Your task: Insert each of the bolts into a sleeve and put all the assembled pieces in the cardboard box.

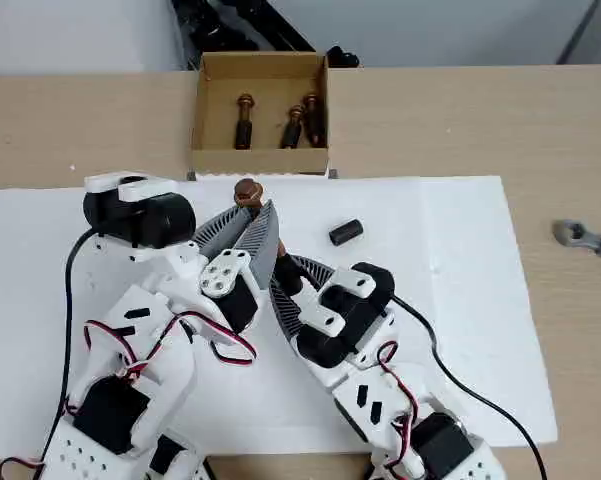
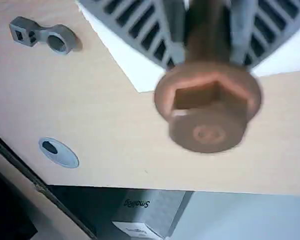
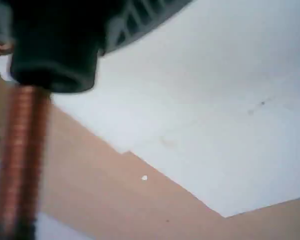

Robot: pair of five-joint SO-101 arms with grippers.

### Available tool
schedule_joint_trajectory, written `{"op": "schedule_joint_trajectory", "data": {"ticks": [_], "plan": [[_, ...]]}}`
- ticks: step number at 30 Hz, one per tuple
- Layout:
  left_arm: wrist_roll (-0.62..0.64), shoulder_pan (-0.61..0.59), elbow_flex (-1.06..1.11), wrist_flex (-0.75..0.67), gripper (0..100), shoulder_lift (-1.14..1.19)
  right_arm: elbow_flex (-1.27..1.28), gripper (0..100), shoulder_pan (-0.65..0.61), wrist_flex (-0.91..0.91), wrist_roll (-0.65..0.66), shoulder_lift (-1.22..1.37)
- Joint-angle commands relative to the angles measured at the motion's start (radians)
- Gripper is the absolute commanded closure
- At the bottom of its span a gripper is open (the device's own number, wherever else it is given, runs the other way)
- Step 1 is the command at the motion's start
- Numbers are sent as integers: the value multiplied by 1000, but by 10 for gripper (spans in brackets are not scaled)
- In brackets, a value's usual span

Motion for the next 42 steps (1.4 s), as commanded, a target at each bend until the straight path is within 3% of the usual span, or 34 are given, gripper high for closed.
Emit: {"op": "schedule_joint_trajectory", "data": {"ticks": [1, 42], "plan": [[-11, 0, -16, 0, 994, 2, -61, 998, 21, 1, -20, -15], [-52, 52, 33, -8, 971, 11, -63, 998, 38, -4, -44, -15]]}}
